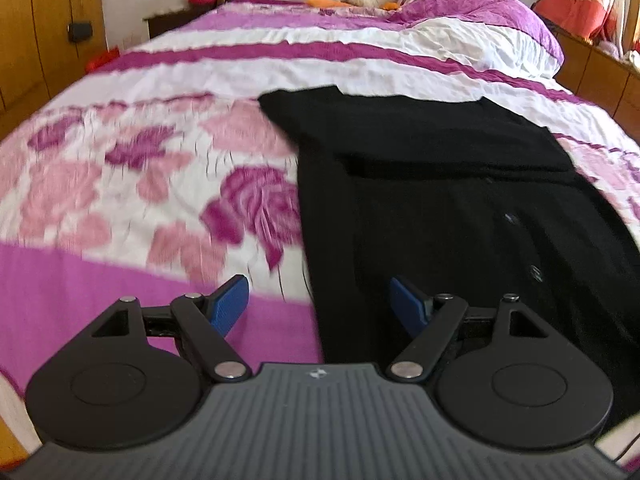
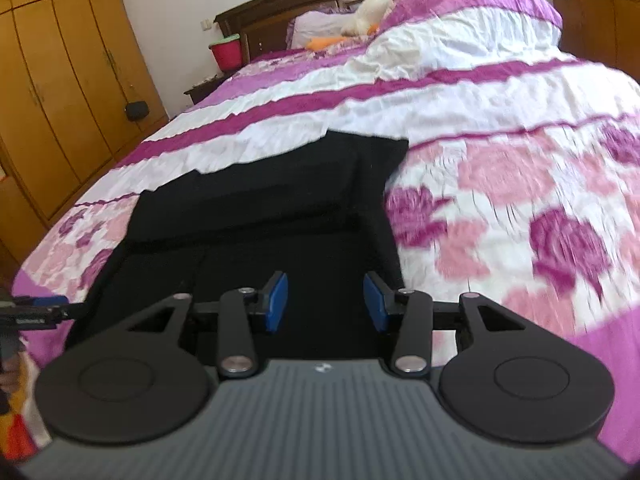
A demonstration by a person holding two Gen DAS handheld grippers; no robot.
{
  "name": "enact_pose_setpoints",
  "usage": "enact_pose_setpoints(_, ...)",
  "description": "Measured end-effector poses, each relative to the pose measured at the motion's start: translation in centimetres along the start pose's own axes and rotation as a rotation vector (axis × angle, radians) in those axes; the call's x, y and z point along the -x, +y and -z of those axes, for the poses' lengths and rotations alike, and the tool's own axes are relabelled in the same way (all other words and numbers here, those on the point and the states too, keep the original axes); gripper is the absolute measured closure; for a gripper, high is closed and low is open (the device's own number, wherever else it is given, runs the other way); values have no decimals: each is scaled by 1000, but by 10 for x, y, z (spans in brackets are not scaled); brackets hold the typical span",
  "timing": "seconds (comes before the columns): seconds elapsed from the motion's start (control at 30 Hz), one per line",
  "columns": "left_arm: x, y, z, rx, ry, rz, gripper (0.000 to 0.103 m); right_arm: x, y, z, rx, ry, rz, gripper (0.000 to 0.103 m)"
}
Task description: Fold small clothes
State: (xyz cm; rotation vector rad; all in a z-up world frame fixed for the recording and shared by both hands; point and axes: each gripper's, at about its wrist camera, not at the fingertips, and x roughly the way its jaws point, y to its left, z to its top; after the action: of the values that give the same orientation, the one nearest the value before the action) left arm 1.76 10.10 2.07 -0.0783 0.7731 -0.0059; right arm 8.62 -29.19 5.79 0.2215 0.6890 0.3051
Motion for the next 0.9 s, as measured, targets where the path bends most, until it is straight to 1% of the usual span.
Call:
enact_pose_setpoints(0.07, 9, 0, 9, 15, 10, 23, 22, 10, 0, 10, -23, 15, -3, 58)
enact_pose_setpoints(0.13, 17, 0, 20, 33, 23, 39, 22, 16, 1, 21, -21, 28, 8, 58)
enact_pose_setpoints(0.3, 27, -4, 51, 63, 54, 70, 22, 23, 4, 56, 9, 53, 78, 58)
enact_pose_setpoints(0.47, 26, -10, 79, 90, 79, 134, 22, 23, 1, 84, 20, 75, 141, 58)
enact_pose_setpoints(0.57, 24, -19, 92, 67, 78, 168, 22, 24, -5, 96, -23, 83, 131, 59)
enact_pose_setpoints(0.7, 20, -33, 101, 29, 93, 198, 22, 27, -11, 116, -64, 86, 69, 59)
enact_pose_setpoints(0.73, 19, -36, 104, 15, 97, 198, 22, 28, -12, 122, -69, 79, 54, 58)
enact_pose_setpoints(0.83, 16, -46, 109, -26, 95, 162, 22, 31, -14, 130, -76, 39, 35, 57)
enact_pose_setpoints(0.9, 15, -48, 110, -28, 91, 151, 22, 31, -17, 131, -102, 29, 28, 57)
